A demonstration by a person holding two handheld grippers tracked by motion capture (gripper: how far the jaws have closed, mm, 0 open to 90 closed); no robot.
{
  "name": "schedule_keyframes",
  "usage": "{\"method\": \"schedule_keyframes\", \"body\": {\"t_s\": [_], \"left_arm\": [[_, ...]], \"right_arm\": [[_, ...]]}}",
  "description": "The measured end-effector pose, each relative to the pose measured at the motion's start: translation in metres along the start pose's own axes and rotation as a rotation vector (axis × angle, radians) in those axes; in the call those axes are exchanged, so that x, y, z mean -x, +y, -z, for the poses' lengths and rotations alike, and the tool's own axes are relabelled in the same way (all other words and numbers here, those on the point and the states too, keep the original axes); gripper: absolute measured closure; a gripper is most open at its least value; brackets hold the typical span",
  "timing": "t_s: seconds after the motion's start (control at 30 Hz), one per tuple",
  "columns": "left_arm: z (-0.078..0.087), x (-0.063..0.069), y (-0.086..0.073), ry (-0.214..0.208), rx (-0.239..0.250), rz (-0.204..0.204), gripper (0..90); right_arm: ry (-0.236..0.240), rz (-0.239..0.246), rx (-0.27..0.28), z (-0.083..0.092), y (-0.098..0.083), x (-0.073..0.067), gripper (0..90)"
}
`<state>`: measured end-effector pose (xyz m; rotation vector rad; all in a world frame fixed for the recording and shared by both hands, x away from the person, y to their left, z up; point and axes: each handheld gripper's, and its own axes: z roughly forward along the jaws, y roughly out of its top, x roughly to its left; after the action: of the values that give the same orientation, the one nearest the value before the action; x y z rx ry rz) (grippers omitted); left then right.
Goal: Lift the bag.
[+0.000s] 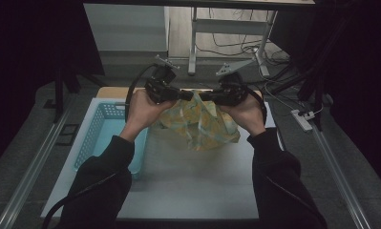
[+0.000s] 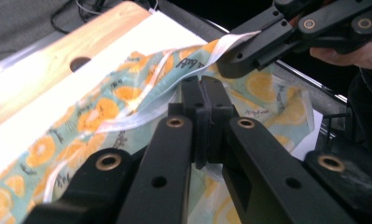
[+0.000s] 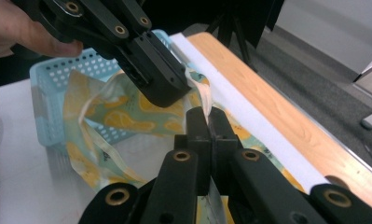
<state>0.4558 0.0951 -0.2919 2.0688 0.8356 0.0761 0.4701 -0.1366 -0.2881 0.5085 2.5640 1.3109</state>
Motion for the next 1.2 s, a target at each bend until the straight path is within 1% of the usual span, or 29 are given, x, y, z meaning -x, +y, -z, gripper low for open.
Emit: {"method": "schedule_keyframes", "body": {"t_s": [0.23, 0.53, 0.7, 0.9, 1.07, 1.2], "left_arm": [[0.011, -0.001, 0.017, -0.005, 0.059, 0.011, 89.8], [0.026, -0.001, 0.034, 0.005, 0.107, 0.006, 89.8], [0.033, -0.002, 0.040, 0.013, 0.131, 0.006, 89.8], [0.038, 0.000, 0.048, 0.022, 0.154, 0.003, 89.8], [0.038, -0.001, 0.051, 0.029, 0.173, 0.007, 89.8], [0.031, -0.006, 0.051, 0.036, 0.181, 0.016, 89.7]], "right_arm": [[-0.015, -0.006, 0.034, 0.012, 0.018, 0.005, 90.0], [-0.041, -0.006, 0.067, 0.025, 0.038, 0.010, 90.0], [-0.043, -0.012, 0.092, 0.032, 0.046, 0.012, 90.0], [-0.066, -0.001, 0.096, 0.038, 0.055, 0.013, 90.0], [-0.078, -0.002, 0.103, 0.040, 0.058, 0.014, 90.0], [-0.099, -0.001, 0.093, 0.035, 0.057, 0.015, 89.9]]}}
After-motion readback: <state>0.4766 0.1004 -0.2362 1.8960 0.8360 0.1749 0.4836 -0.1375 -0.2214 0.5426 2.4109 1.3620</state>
